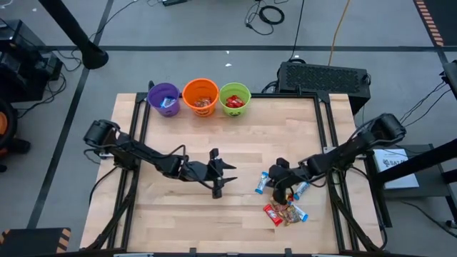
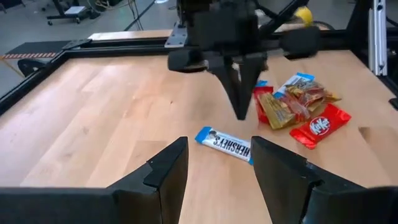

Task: Sort candy by brand, put in halloween buckets
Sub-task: Put the white chocolate bar into the violet bucket

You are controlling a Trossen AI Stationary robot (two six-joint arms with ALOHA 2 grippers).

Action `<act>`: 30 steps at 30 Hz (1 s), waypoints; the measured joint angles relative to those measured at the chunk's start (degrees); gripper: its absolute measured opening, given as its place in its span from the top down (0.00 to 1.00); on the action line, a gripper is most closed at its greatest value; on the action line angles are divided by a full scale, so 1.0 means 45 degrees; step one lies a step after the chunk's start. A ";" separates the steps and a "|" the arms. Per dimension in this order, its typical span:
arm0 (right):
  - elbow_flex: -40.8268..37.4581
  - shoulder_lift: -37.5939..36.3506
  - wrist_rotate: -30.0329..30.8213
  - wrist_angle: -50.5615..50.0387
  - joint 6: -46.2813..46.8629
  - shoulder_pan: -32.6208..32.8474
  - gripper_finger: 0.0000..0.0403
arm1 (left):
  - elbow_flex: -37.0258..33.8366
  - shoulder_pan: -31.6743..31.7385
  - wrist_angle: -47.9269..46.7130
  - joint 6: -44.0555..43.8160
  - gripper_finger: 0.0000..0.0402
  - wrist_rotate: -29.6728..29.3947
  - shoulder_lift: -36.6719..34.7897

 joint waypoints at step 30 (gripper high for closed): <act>0.0005 -0.0006 -0.0277 0.0077 -0.0386 -0.0212 0.99 | 0.0005 0.0532 0.0551 -0.0059 0.55 0.0302 0.1474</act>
